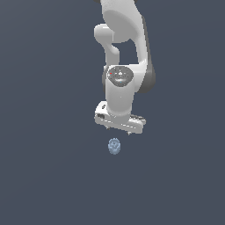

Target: Pick up the object and move it to a goal position.

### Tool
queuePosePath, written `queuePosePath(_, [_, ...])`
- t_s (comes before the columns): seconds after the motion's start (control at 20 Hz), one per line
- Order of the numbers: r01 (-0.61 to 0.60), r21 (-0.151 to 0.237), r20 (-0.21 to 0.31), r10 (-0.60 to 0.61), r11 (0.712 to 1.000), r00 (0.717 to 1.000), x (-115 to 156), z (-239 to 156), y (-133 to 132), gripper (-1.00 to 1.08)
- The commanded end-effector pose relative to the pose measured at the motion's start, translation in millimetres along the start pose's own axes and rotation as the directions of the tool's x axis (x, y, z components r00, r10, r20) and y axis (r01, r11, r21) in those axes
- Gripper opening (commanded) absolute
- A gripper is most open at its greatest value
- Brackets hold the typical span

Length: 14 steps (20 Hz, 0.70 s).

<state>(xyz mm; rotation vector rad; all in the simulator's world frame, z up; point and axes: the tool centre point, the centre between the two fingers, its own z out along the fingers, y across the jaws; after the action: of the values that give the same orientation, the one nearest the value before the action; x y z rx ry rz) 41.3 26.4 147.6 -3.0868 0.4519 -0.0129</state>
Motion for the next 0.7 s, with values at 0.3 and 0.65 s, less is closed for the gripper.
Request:
queuePosePath(0.3, [-0.234,-0.011,0.001,0.234,0.972,0.972,21.6,22.2,3.9,1.00])
queuePosePath(0.65, [-0.354,-0.019,-0.002,0.355,0.935,0.935,32.4,34.6,6.2,1.00])
